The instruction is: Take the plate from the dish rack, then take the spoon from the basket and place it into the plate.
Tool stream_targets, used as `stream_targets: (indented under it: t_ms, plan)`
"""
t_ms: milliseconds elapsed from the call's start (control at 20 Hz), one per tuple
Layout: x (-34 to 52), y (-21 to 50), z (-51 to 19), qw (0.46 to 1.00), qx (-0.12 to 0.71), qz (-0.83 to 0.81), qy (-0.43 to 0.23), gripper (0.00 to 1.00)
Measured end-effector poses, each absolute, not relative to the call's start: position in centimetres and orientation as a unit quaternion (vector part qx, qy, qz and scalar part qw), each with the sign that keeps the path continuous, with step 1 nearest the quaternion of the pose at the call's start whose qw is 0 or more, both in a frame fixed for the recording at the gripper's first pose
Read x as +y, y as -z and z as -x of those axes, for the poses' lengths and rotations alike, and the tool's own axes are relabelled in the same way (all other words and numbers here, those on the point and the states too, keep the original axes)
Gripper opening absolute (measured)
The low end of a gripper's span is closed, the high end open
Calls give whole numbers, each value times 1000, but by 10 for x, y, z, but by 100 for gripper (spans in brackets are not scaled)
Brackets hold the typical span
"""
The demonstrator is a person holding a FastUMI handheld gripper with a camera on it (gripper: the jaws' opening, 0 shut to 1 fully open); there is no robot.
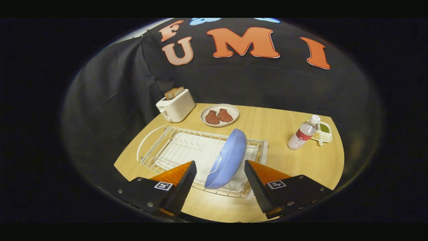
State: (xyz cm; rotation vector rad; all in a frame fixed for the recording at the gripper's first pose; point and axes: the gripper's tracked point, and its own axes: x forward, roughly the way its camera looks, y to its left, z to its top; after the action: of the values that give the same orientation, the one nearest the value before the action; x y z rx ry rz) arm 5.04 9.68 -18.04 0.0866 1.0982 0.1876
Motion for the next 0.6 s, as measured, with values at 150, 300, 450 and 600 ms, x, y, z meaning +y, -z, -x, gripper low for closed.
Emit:
stream_targets:
  t_ms: [150, 300, 450, 600]
  plan:
    - [93, 199, -62, 831, 551, -48, -68, 78]
    - [93, 215, -62, 814, 576, -43, -60, 69]
    - [85, 230, -62, 804, 593, -25, -43, 56]
    - [76, 235, -61, 800, 600, -9, -29, 42]
